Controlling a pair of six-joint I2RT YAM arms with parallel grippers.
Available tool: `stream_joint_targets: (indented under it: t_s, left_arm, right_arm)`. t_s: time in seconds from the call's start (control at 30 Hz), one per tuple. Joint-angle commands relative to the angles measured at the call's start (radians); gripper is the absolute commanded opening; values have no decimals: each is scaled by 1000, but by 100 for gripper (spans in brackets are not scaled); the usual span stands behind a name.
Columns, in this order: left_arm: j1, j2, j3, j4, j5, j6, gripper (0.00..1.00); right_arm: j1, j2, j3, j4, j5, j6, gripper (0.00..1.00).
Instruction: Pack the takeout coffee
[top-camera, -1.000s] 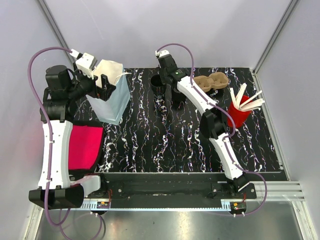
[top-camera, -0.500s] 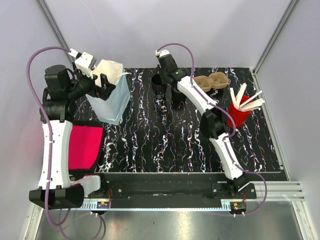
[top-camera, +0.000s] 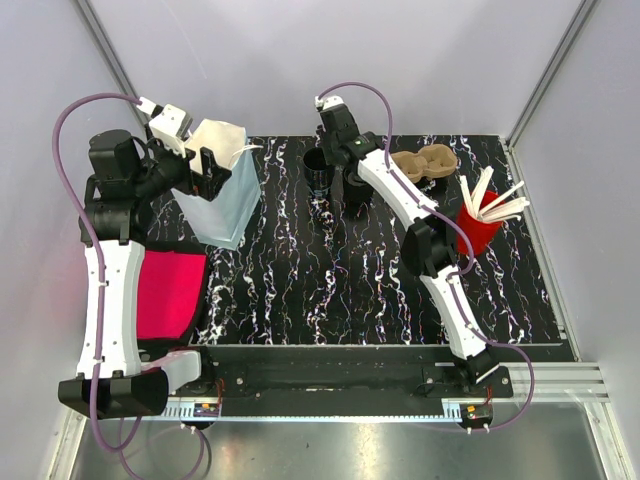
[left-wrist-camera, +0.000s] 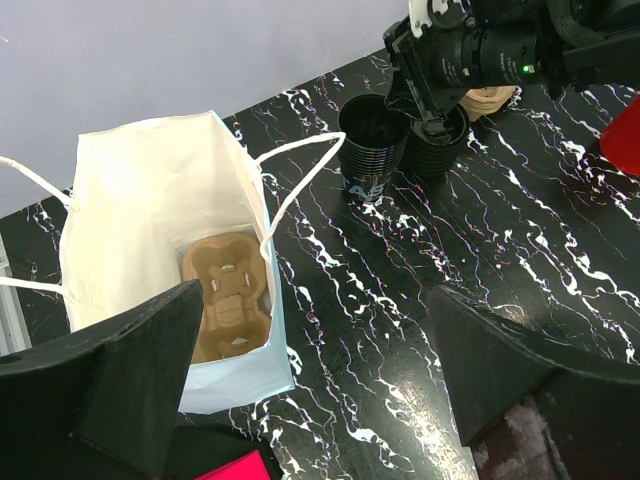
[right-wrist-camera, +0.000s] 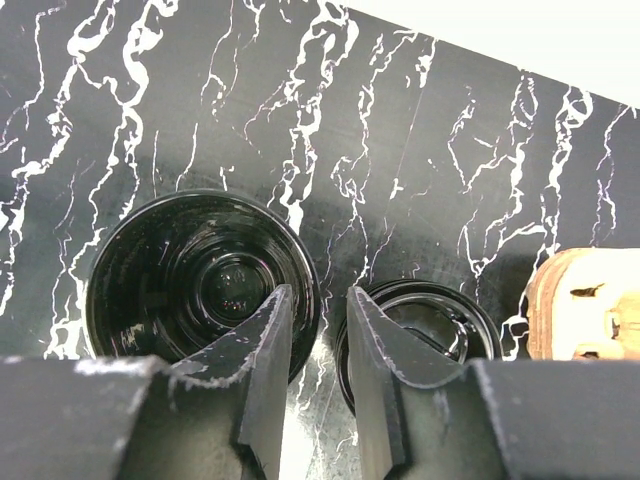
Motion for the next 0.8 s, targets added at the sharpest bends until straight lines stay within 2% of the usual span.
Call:
stream_joint_targets:
  t_s: [0.0,0.27,0.77]
  left_arm:
    - [4,-3,-10,50,32,-12,99]
    - [7,-6,-13,54,33,-13,99]
    - [14,-12,-20,57,38,-16,99]
  right_arm:
    - [-7,-86,54,6,-1,15,32]
    - [-9,-84,52,3,-19,21,24]
    - [-9,-77,49,-4,-33,31,22]
